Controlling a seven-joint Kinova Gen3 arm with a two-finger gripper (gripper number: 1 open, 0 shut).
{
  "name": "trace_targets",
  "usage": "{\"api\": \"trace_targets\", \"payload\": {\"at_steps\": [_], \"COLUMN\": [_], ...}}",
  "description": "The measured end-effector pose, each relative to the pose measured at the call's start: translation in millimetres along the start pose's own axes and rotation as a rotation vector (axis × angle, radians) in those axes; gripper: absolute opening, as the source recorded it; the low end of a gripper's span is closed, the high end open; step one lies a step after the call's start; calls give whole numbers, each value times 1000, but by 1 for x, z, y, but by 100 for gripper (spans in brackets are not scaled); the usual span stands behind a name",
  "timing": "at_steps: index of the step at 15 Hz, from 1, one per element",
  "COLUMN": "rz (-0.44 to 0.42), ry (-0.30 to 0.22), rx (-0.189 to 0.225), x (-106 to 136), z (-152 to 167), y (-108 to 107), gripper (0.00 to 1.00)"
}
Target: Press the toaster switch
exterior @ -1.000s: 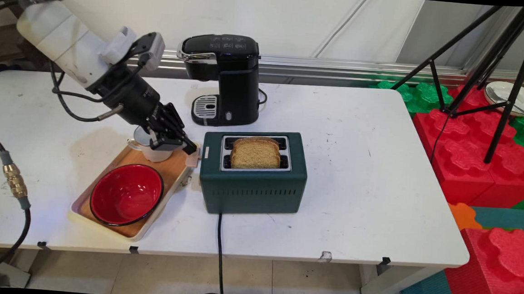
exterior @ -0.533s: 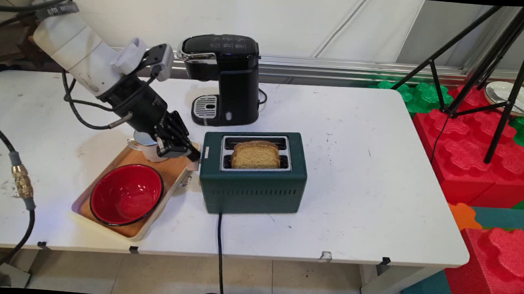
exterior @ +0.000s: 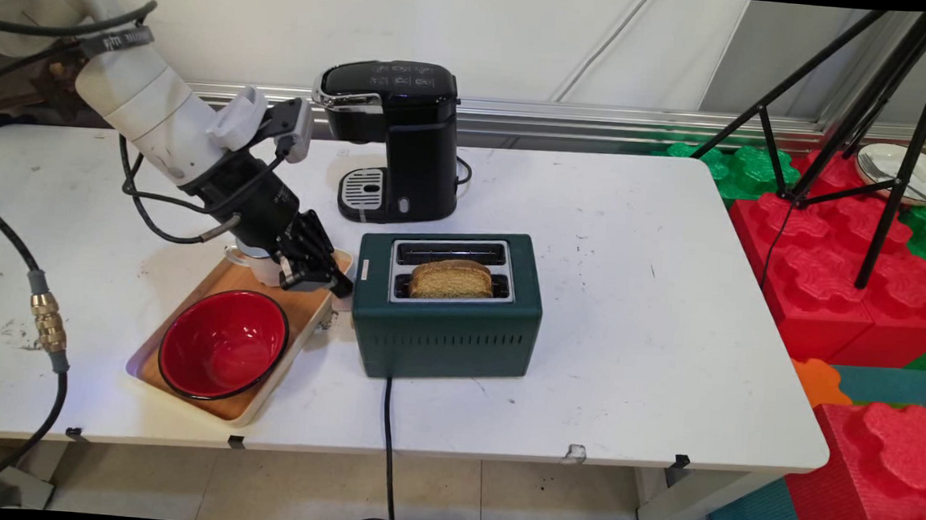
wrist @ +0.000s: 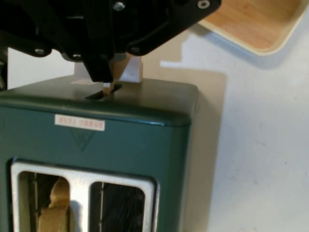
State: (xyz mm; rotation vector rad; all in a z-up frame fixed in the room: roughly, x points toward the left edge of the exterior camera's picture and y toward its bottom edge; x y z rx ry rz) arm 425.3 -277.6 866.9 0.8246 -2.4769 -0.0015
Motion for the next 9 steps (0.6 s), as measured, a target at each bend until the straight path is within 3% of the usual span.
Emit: {"api": "trace_targets", "payload": {"at_steps": [9], "rz": [-1], "ry": [-19], "rx": [0], "x": [-10], "z": [6], "y": [-2], "gripper": [0]}}
